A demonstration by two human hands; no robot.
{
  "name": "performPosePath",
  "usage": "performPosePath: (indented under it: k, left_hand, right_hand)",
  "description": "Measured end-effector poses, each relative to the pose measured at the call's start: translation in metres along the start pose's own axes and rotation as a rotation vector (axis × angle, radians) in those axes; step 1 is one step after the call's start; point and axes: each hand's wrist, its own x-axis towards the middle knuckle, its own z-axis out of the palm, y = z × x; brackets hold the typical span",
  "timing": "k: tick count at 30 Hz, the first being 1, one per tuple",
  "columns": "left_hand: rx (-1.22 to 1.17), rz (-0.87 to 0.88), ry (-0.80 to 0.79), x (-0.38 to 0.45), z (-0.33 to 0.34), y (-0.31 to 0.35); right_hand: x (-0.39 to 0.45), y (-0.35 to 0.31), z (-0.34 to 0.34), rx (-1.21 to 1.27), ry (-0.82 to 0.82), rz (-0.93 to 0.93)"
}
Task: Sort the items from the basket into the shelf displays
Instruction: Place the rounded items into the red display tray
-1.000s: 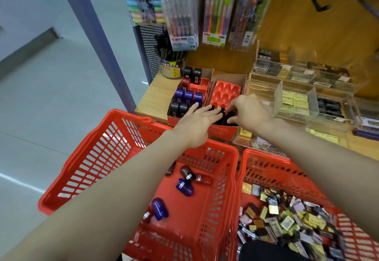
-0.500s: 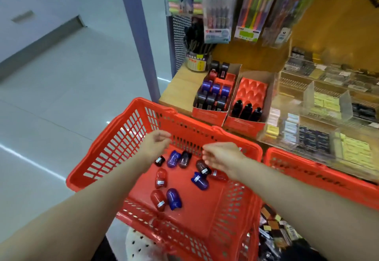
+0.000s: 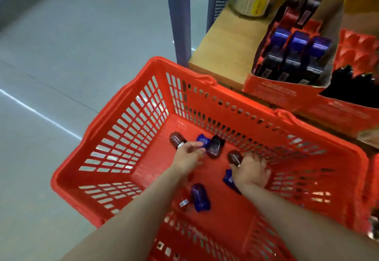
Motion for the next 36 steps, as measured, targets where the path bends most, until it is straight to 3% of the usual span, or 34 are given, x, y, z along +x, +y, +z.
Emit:
performPosePath:
  k: [2, 5, 10, 13, 16, 18, 24, 29, 34, 36]
  left_hand:
    - [0.039, -0.001, 0.009, -0.001, -0.005, 0.002]
    - [0.106, 0.017, -0.026, -0.008, -0.009, 0.010]
    - [0.201, 0.069, -0.165, -0.024, -0.014, 0.027]
    - [0.191, 0.140, -0.071, -0.021, -0.024, 0.028]
    - [-0.035, 0.025, 0.141, -0.016, -0.036, 0.030]
    - [-0.175, -0.064, 0.195, -0.012, -0.045, 0.029]
    - [-0.109, -0.155, 0.263, -0.001, -0.056, 0.025]
    - [-0.088, -0.137, 0.205, 0.000, -0.058, 0.024]
    - [-0.206, -0.054, 0.108, -0.009, -0.044, 0.030]
    - [-0.321, -0.047, 0.053, -0.014, -0.039, 0.035]
  right_hand:
    - [-0.001, 0.001, -0.002, 0.159, 0.019, -0.089]
    - [-0.008, -0.008, -0.015, 0.565, -0.123, -0.265]
    - [-0.019, -0.037, -0.038, 1.004, -0.384, -0.264]
    - [-0.014, -0.043, -0.042, 0.954, -0.448, -0.279]
    - [-0.005, -0.036, -0.036, 0.402, -0.288, -0.313]
    - [-0.004, -0.036, -0.025, 0.180, -0.310, -0.362]
    - [-0.005, -0.048, 0.012, 0.161, -0.192, -0.290]
    - [-0.012, -0.036, 0.010, 0.565, -0.133, -0.256]
    - [-0.027, -0.071, -0.018, 1.262, -0.342, -0.144]
    - [-0.033, -0.085, -0.025, 1.331, -0.349, -0.185]
